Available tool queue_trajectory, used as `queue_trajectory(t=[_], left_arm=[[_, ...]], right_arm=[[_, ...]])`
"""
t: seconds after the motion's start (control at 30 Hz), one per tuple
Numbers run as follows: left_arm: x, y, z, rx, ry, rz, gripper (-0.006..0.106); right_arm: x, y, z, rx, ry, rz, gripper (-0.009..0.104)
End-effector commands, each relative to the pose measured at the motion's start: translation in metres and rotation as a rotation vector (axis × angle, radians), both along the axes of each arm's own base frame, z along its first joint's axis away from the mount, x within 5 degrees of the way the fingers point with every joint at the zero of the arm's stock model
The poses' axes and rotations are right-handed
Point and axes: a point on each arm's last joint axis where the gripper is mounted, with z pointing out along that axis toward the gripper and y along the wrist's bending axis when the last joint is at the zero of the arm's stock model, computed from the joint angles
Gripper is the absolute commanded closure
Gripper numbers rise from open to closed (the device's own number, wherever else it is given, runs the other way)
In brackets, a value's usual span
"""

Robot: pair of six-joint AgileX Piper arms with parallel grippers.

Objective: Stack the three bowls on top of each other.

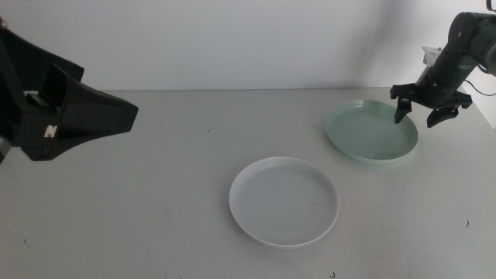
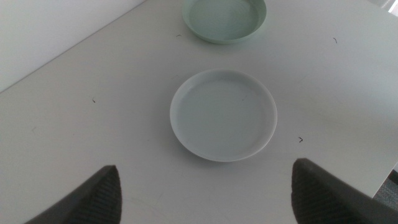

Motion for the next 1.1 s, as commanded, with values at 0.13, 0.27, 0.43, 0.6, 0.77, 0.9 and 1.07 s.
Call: queue_trajectory(t=[0.13, 0.27, 0.43, 0.6, 0.77, 0.9, 1.07], left_arm=[[-0.004, 0.000, 0.016, -0.068, -0.065, 0.015, -0.005], [-0.004, 0.000, 0.016, -0.068, -0.065, 0.015, -0.005], [-0.004, 0.000, 0.015, -0.068, -0.065, 0.016, -0.005], [-0.004, 0.000, 0.015, -0.067, -0.062, 0.015, -0.005], [-0.004, 0.000, 0.015, -0.067, -0.062, 0.015, -0.005], [-0.004, 0.000, 0.015, -0.067, -0.062, 0.015, -0.005], [-0.004, 0.000, 0.015, -0.067, -0.062, 0.015, -0.005]], right_arm=[[0.002, -0.005, 0.030, -0.010, -0.089, -0.007, 0.049], [0.003, -0.005, 0.022, -0.009, -0.076, -0.005, 0.061], [0.004, -0.006, 0.013, -0.010, -0.058, -0.001, 0.081], [0.002, -0.005, 0.021, -0.006, -0.065, 0.012, 0.096], [-0.009, -0.001, 0.047, 0.020, -0.087, 0.029, 0.096], [-0.028, 0.000, 0.072, 0.022, -0.143, 0.030, 0.096], [-0.061, 0.005, 0.096, 0.044, -0.197, 0.021, 0.096]])
